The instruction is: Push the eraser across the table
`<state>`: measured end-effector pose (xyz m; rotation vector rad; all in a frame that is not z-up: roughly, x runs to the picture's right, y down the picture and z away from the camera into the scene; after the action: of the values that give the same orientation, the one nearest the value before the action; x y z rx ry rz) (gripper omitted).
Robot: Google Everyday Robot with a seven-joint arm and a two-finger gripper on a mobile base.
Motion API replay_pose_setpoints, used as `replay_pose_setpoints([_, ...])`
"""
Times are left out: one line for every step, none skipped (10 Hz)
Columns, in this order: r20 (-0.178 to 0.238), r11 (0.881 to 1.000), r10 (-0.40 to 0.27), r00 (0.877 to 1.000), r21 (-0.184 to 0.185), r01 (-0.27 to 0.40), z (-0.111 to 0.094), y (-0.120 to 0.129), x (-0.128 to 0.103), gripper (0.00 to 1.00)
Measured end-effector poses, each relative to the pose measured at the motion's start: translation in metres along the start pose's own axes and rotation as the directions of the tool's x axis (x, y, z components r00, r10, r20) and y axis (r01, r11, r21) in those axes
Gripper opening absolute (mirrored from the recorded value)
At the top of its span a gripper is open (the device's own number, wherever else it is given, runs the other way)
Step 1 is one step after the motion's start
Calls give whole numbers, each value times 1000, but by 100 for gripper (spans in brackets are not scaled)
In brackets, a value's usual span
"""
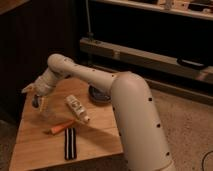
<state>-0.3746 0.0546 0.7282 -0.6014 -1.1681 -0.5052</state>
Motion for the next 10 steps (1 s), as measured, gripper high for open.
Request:
replay_pose_setpoints([0, 1000, 0, 1000, 0, 0, 0, 0, 0, 80])
replay_pose_setpoints([0, 1000, 0, 1000, 0, 0, 0, 0, 0, 80])
replay_pose_setpoints([0, 1000, 0, 1000, 0, 0, 0, 0, 0, 80])
replay_pose_setpoints([0, 1000, 0, 1000, 0, 0, 0, 0, 0, 80])
replay_pose_setpoints([0, 1000, 0, 1000, 0, 0, 0, 0, 0, 80])
replay_pose_setpoints([0, 1000, 0, 1000, 0, 0, 0, 0, 0, 80])
replay_pose_setpoints([0, 1000, 0, 1000, 0, 0, 0, 0, 0, 80])
replay_pose_setpoints([-4, 1000, -2, 1000, 0, 2, -1, 0, 0, 80])
replay_pose_setpoints([-19, 1000, -10, 1000, 1, 10, -3, 0, 1, 80])
replay_pose_setpoints([-66, 999, -49, 997, -4, 49, -13, 1, 2, 80])
